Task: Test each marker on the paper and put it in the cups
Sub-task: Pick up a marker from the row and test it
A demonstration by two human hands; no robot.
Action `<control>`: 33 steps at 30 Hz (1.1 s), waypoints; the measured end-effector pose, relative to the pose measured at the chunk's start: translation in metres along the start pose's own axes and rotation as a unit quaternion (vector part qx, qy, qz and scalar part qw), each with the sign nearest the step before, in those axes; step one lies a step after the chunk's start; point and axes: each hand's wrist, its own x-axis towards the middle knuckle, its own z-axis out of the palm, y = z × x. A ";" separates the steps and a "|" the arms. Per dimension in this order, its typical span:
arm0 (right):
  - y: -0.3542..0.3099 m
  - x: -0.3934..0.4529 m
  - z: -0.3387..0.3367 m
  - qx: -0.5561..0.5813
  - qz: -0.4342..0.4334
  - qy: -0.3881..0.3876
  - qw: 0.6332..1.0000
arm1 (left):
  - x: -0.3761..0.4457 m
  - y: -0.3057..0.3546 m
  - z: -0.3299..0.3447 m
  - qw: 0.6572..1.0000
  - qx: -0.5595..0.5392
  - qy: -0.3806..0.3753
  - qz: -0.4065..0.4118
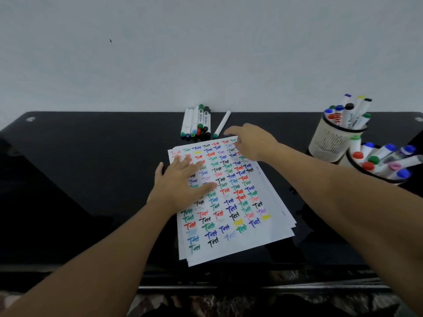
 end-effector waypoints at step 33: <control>-0.040 -0.029 -0.008 0.468 0.008 0.308 0.828 | 0.001 0.003 0.003 0.995 -0.059 0.080 -0.022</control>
